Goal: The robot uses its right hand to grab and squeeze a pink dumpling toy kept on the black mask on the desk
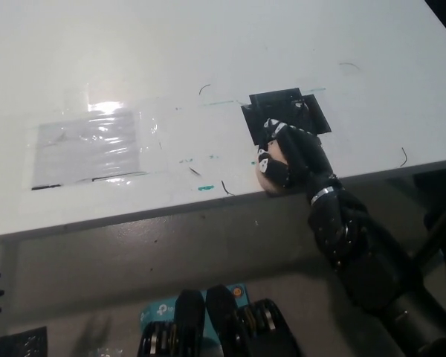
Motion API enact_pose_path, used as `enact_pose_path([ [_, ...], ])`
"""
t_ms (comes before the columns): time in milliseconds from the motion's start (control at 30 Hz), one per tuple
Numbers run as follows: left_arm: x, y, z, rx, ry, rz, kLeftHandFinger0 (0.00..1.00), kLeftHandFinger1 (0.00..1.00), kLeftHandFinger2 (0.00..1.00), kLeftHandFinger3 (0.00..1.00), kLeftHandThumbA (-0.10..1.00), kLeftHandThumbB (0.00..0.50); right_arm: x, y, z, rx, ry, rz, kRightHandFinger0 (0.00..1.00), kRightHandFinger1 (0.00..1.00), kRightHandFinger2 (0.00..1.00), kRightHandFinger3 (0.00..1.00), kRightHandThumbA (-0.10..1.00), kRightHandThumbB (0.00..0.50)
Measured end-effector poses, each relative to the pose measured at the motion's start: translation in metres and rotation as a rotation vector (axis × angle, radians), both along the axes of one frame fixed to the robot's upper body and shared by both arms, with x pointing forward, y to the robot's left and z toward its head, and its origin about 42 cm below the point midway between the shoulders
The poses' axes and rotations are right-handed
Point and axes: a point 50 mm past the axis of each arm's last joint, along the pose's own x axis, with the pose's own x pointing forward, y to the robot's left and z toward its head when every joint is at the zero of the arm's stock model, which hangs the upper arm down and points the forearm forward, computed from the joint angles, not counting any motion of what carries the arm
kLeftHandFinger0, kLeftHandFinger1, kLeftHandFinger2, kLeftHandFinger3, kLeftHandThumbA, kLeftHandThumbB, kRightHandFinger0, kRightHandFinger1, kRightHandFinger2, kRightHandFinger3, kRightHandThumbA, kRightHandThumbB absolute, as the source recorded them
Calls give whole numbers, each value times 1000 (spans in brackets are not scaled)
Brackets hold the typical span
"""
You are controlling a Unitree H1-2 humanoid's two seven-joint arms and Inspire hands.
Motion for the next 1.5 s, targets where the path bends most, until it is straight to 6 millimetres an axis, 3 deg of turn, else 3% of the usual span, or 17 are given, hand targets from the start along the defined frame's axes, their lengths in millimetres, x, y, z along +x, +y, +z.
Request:
enact_pose_path([
  [33, 0, 0, 0, 0, 1, 0, 659, 770, 880, 984, 1000, 85, -1, 2, -1, 9, -20, -3, 0, 53, 475, 243, -100, 130],
  [100, 0, 0, 0, 0, 2, -1, 668, 767, 878, 973, 1000, 92, -2, 2, -2, 21, -54, -10, 0, 0, 356, 203, -100, 158],
  [300, 0, -1, -1, -1, 4, -2, 669, 792, 892, 982, 1000, 70, -2, -3, -3, 51, -143, -32, 0, 1, 434, 198, -100, 185],
  [500, 0, -1, -2, -1, 5, -2, 688, 800, 904, 988, 1000, 83, -1, -12, 6, 108, -259, -68, 0, 0, 378, 153, -100, 175],
  [533, 0, -1, -2, -1, 5, -2, 685, 798, 903, 986, 1000, 73, -1, -12, 6, 112, -266, -69, 0, 0, 353, 124, -100, 220],
  [600, -1, -1, -2, -2, 6, -1, 671, 794, 903, 983, 1000, 72, -1, -17, 12, 138, -320, -84, 0, 15, 411, 127, -100, 209],
  [667, -1, -1, -2, -2, 7, 0, 675, 801, 911, 998, 1000, 81, 0, -22, 18, 163, -368, -98, 0, 20, 403, 100, -100, 225],
  [833, -1, -1, -2, -2, 8, 1, 670, 791, 893, 979, 1000, 88, 5, -34, 44, 227, -513, -130, 0, 6, 440, 99, -100, 209],
  [967, -1, 0, -1, -2, 6, 1, 690, 801, 901, 976, 1000, 79, 10, -38, 73, 266, -646, -129, 0, 0, 350, 50, -100, 230],
  [1067, 0, 0, 1, -2, -2, 1, 717, 813, 899, 1000, 1000, 84, 11, -34, 91, 309, -738, -109, 0, 0, 353, 20, -100, 232],
  [1300, 0, 1, 5, -2, -14, 5, 718, 817, 899, 1000, 1000, 94, 6, -21, 95, 373, -805, -88, 0, 0, 312, 0, -100, 197],
  [1500, 0, 4, 8, -8, -19, 17, 723, 813, 891, 988, 1000, 92, 5, -18, 93, 382, -814, -84, 0, 0, 315, 0, -100, 205],
])
